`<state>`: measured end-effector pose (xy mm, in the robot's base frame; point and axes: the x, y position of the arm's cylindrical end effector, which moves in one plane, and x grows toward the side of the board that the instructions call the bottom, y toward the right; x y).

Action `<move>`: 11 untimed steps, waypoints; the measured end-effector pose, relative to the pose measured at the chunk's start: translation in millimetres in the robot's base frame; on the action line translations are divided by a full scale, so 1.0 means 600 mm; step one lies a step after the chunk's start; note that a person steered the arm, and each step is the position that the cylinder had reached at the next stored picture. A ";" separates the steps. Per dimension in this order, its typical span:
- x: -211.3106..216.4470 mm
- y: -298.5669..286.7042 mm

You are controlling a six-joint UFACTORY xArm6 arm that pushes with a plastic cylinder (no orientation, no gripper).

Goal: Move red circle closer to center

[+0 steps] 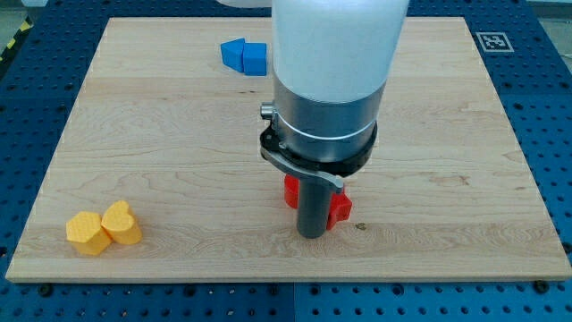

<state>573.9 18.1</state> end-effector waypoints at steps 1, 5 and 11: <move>-0.015 -0.018; -0.126 -0.011; -0.183 0.001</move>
